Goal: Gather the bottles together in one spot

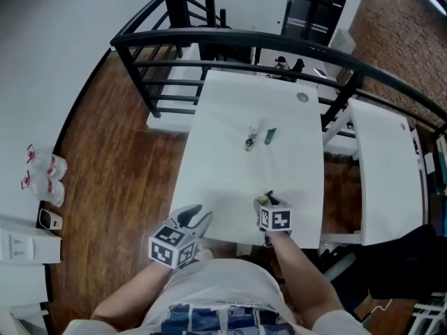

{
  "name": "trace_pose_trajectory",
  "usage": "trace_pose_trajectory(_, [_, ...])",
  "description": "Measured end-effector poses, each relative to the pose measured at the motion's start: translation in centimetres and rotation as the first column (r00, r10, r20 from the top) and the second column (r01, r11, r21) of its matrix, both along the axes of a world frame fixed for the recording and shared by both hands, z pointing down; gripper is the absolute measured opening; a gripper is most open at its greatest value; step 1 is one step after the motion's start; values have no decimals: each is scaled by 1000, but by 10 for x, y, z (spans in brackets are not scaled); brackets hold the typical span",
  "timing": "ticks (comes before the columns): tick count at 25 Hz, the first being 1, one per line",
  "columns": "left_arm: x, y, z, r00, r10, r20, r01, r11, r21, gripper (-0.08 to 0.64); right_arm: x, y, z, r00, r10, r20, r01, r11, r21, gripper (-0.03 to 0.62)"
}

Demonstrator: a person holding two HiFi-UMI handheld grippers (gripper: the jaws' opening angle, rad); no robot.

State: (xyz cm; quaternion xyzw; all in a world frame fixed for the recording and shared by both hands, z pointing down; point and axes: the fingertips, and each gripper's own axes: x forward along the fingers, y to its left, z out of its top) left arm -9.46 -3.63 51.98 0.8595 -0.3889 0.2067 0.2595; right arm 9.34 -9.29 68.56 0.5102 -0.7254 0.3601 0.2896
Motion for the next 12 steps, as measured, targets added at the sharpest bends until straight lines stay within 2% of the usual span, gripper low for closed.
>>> trace_pose_trajectory(3, [6,-6,3,1000,2,5,-2,1000,-13,115,-3,-5,1,993,-100,-55,101,995,19,255])
trace_pose_trajectory(7, [17,-12,5,1000,22,12,-22,1000,-22,115,-10,-11,7,982,-181,-47,182,983,11,281])
trace_pose_trajectory(9, [21,-13,5,999,32,17,-32,999,-23,115,-16,-12,10,958,-275,-75,277,961,10,288])
trace_pose_trajectory(12, [23,-15,4,999,40,24,-39,999,-20,115,-18,-5,11,892,-428,-145,430,903,-19,291])
